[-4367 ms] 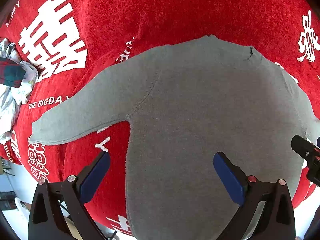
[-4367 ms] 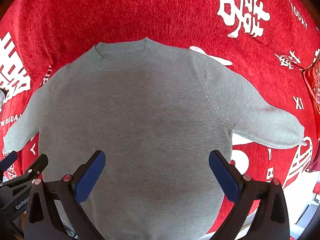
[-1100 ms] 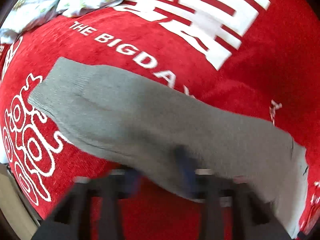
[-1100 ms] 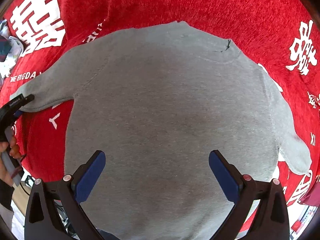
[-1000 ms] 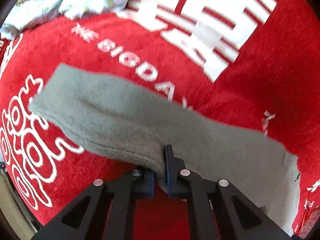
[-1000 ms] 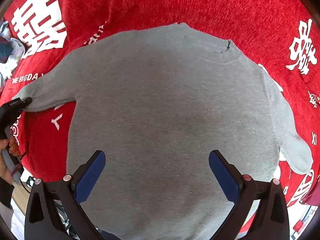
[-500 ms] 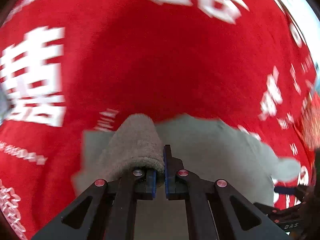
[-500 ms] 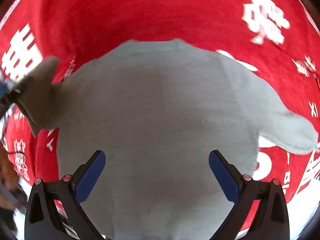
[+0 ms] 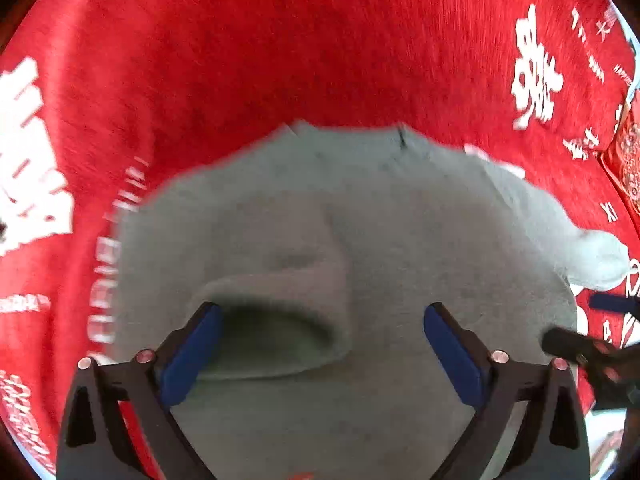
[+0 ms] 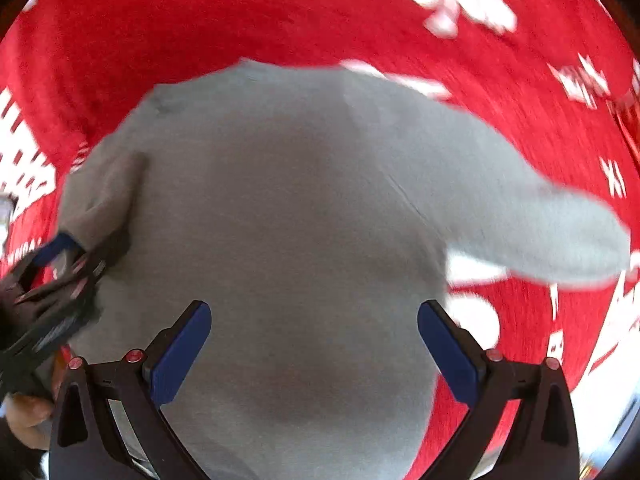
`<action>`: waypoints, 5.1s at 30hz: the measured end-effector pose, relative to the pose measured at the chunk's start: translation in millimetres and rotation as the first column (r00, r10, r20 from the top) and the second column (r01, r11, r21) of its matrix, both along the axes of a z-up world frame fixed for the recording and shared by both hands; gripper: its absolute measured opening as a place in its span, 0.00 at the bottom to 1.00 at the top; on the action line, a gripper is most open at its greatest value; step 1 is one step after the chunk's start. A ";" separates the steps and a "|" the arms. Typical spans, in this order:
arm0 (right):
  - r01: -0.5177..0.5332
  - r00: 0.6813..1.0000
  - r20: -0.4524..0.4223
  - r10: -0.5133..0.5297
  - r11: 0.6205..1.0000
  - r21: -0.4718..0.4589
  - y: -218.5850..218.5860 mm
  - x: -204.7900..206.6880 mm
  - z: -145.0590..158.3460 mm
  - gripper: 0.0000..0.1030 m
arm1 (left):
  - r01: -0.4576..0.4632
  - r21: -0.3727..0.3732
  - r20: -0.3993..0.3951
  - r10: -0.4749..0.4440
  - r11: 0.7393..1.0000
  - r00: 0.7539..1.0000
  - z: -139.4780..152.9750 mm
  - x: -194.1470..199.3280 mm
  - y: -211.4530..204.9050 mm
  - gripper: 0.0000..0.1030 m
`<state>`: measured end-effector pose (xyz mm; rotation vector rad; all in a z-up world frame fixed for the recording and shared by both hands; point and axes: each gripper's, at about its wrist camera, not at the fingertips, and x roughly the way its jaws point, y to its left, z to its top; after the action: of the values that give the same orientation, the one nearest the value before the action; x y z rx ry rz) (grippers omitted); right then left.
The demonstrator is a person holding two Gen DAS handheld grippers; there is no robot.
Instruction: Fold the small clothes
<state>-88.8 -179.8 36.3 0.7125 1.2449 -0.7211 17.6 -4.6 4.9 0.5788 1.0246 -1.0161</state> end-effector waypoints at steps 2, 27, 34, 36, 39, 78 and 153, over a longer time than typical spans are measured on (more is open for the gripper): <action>-0.083 0.996 0.018 0.083 0.996 -0.025 7.6 23.1 4.4 1.00 | -0.046 -0.003 0.075 0.046 0.999 0.996 19.8 19.6 22.0 0.98; 0.389 0.809 0.320 -0.493 0.858 0.337 -55.6 19.5 -59.5 0.20 | -0.364 0.262 0.157 0.333 0.894 0.930 -70.4 160.2 66.5 0.98; 0.428 0.761 0.329 -0.558 0.815 0.391 -65.7 -13.9 -66.4 0.62 | -0.339 0.213 0.038 0.339 0.916 0.940 -60.6 189.4 42.4 0.98; 0.452 0.752 0.316 -0.578 0.802 0.392 -73.6 -16.0 -69.0 0.62 | -0.310 0.234 -0.017 0.323 0.921 0.946 -69.8 196.8 24.8 0.98; 0.482 0.750 0.271 -0.604 0.779 0.401 -86.5 -15.0 -74.2 0.36 | -0.282 0.265 -0.068 0.310 0.922 0.948 -83.8 199.7 3.1 0.88; 0.037 0.815 0.395 -0.424 0.718 0.695 44.2 133.6 -103.7 0.42 | -0.347 0.191 -0.033 0.359 0.918 0.933 -17.5 168.8 93.1 1.00; 0.769 0.457 0.213 -0.864 0.504 0.393 -112.0 -345.5 -71.9 0.62 | 0.113 0.304 -0.065 -0.097 0.946 0.993 -20.8 -138.0 -94.7 1.00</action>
<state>-434.3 -291.8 -35.6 1.6587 0.5330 -1.1579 -120.4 -99.3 -15.9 0.8754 1.2168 -0.9734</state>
